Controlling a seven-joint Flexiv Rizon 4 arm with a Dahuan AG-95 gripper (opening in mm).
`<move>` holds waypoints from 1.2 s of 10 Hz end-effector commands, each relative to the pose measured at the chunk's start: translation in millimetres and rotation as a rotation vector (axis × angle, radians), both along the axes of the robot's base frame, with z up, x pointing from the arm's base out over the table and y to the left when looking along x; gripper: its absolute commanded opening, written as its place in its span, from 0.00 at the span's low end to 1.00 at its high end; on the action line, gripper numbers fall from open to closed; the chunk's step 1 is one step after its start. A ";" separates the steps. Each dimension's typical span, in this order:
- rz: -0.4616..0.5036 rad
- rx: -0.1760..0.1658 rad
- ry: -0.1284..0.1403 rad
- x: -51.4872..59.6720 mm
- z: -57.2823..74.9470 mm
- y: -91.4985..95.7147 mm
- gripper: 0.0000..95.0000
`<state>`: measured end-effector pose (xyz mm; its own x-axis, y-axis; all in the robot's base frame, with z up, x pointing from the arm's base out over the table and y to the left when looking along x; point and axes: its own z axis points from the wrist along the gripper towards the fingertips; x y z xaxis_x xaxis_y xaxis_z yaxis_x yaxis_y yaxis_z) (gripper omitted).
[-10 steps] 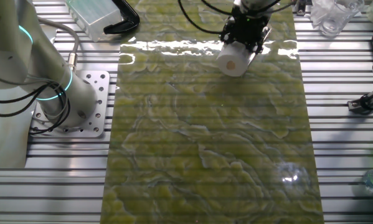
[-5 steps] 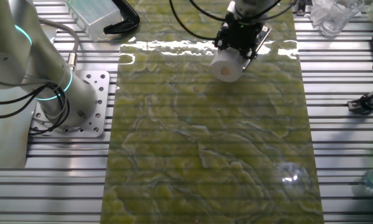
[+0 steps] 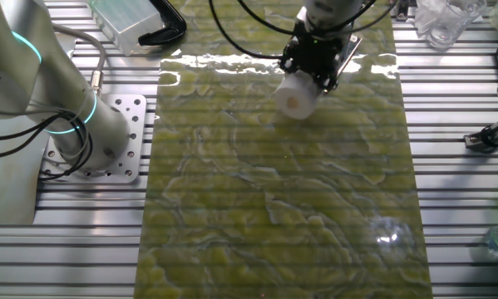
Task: Take the roll of paper down from the shelf
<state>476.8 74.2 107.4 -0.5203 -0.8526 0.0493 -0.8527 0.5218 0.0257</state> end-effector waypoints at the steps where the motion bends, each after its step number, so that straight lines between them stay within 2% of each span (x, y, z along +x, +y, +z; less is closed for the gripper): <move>1: -0.423 -0.059 -0.030 -3.0 14.6 -21.0 0.00; 2: -0.540 -0.066 -0.035 -1.0 17.5 -23.5 0.00; 3: -0.608 -0.069 -0.040 2.1 18.5 -25.5 0.00; 5: -0.771 -0.055 -0.053 11.0 20.3 -37.8 0.00; 6: -0.816 -0.038 -0.050 15.5 19.7 -43.0 0.00; 7: -0.863 -0.005 -0.039 23.1 17.1 -48.9 0.00; 8: -0.889 0.006 -0.035 31.3 13.9 -53.2 0.00; 10: -0.953 -0.003 -0.038 44.0 11.2 -53.1 0.00; 11: -0.995 0.004 -0.042 50.9 10.8 -51.2 0.00; 12: -1.008 0.004 -0.046 53.4 10.8 -49.5 0.00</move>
